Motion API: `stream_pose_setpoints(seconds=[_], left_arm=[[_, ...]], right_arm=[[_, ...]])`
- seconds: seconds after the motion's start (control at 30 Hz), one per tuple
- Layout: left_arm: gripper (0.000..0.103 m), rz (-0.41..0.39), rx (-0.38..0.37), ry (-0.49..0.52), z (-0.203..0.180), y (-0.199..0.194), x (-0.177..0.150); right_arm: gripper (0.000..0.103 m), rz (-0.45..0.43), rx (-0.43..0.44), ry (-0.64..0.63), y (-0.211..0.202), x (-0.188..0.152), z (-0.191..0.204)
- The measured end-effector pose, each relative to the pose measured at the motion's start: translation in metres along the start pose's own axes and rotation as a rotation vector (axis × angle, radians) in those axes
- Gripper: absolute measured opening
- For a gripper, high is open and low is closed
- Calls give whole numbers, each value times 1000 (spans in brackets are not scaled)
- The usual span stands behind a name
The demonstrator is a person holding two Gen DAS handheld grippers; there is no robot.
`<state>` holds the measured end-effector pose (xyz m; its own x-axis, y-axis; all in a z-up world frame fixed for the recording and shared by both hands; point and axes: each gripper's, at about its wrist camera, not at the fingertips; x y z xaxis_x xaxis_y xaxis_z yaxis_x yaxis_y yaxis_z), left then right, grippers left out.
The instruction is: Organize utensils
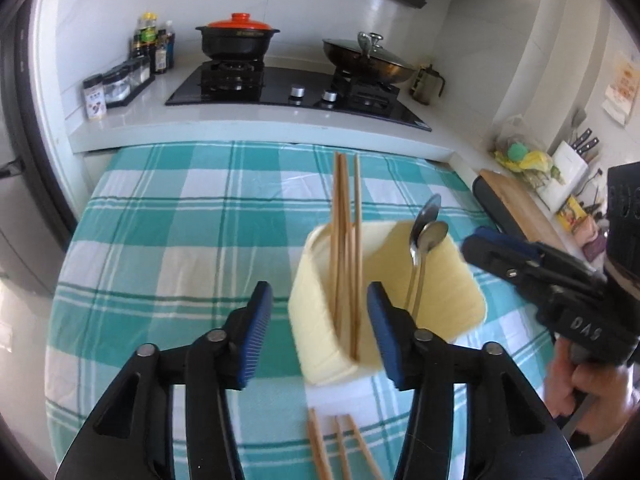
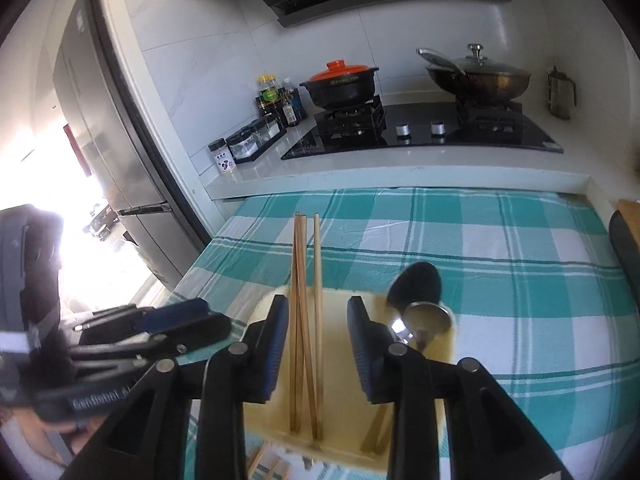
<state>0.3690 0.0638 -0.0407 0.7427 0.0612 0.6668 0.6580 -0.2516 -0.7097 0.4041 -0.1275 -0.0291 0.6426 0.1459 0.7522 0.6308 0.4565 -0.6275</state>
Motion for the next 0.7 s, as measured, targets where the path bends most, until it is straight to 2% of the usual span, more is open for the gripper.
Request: stream_pose_setpoints(seconds=[0.07,0.1,0.23,0.33,0.43,0.5,0.6,0.63,0.7], left_arm=[[75,-1,33,19,12,-18,-32],[78,3,52,26,18,-25,-51],[79,75,120,5,39,-26,-127],[79,120,139,-54,48,-17,-171],[79,127,197,-65,47,-8,-192],[79,101,217,-62,47,-5,-198],[79,103,268,-37,47,6,-202],[80,90,285,-15,46,6,-204],[88,87,294,7,44,8,-204]], right_arm=[[54,4,-49,-54,-28,-28,3],[55,11,-69,-76,-39,-46,3],[55,85,-183,-123,-66,-130,-2],[55,145,-245,-70,-72,-187,-15],[55,188,-303,-15,-72,-227,-27],[55,200,-345,6,-73,-244,-33],[55,212,-364,35,-72,-260,-42],[55,190,-361,34,-75,-263,-42],[56,189,-370,28,-75,-265,-41]])
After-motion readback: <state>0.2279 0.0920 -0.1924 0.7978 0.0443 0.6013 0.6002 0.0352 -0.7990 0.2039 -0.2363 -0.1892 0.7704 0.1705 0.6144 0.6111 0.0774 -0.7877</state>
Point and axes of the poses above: each gripper's, at about its wrist camera, not at the fingertips, and y roughly the way its jaws point, z to its left, x to its top, and after that the axes turned 1 degree about -x, right-handed
